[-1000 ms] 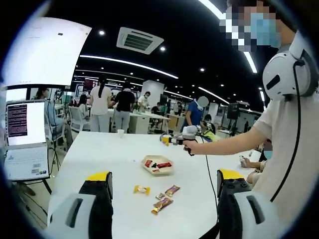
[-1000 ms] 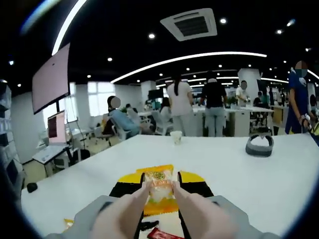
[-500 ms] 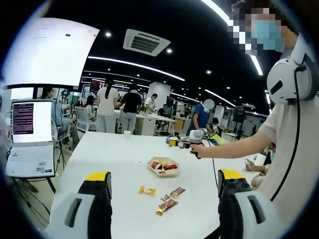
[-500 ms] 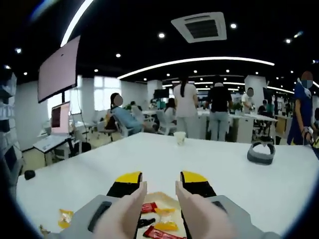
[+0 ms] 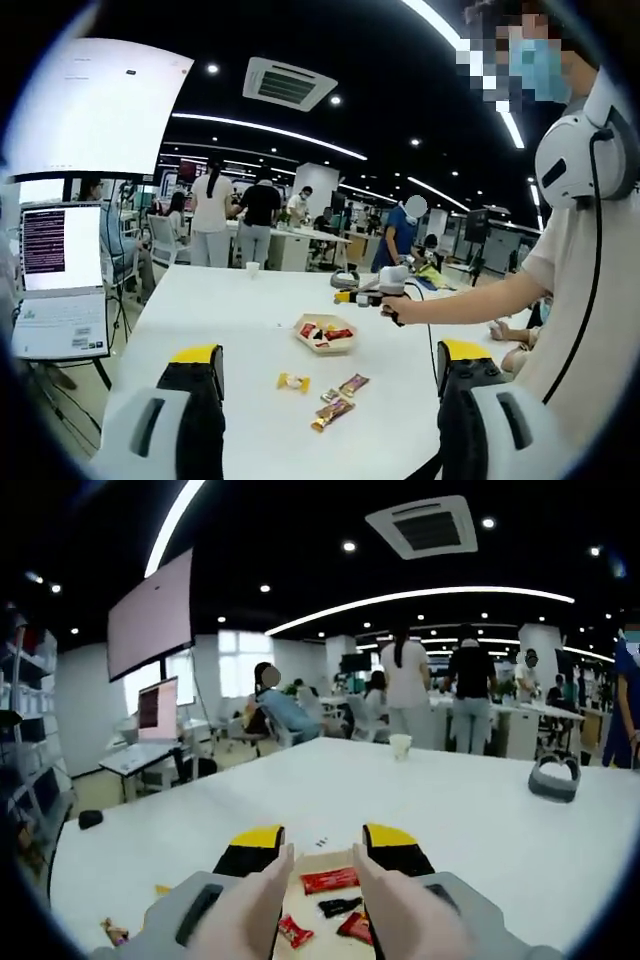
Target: Place the target food into the container with the food tongs after gripping and lifting it, then release it inside without dropping or visibly crushing the food.
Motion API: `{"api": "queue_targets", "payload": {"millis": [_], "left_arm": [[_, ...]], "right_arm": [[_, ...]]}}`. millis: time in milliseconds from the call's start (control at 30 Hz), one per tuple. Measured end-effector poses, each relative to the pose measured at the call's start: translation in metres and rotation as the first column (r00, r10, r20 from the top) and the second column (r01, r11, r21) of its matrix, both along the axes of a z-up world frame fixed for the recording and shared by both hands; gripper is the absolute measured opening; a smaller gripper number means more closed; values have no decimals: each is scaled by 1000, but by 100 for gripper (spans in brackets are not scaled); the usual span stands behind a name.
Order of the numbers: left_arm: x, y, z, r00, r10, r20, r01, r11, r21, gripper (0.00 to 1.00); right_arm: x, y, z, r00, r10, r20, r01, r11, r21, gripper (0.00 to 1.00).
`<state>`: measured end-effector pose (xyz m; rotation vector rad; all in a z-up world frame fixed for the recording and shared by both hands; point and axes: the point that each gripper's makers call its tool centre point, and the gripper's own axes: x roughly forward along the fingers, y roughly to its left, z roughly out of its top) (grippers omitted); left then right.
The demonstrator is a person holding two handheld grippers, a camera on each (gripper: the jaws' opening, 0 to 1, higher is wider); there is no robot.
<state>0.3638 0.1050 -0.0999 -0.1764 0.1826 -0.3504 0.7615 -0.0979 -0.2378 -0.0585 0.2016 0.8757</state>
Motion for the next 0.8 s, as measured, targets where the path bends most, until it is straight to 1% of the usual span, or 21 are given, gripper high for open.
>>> {"api": "queue_targets", "payload": {"millis": [67,233,367,467,567,600,700,767,800], "left_arm": [[0,-1,2,1000,0,5,0,1000,1,88],[-1,-5,1,1000,-7,1,7,1000,1,88],[-1,-8,0,1000,-14,3,14,1000,-4,88],[1,-13,0,1000,-21,5,21,1000,-4,88],[1,-17,1,999,-38,6,38,999,-12,89],[2,-18,1,999,-46,6,46,999,-16,90],[0,-24,4,997,-73,12,73,997,-21,95],[-1,-26,7,997,-75,25,75,997,-12,96],[-1,-26,8,997,-74,30,74,997,-10,96]], "right_arm": [[-4,1,-2,1000,7,-2,-7,1000,-1,30],[-9,1,2,1000,28,2,-28,1000,-4,30],[-21,1,4,998,59,11,-59,998,-1,30],[-29,1,-1,996,85,11,-84,996,-18,30],[-33,1,-6,995,97,-14,-97,995,-24,30],[-37,2,-7,993,115,-6,-115,992,-43,30],[-43,4,-9,989,145,-1,-145,988,-60,30],[-49,6,-10,987,159,4,-158,985,-61,30],[-54,8,-10,983,183,8,-182,982,-55,30]]}}
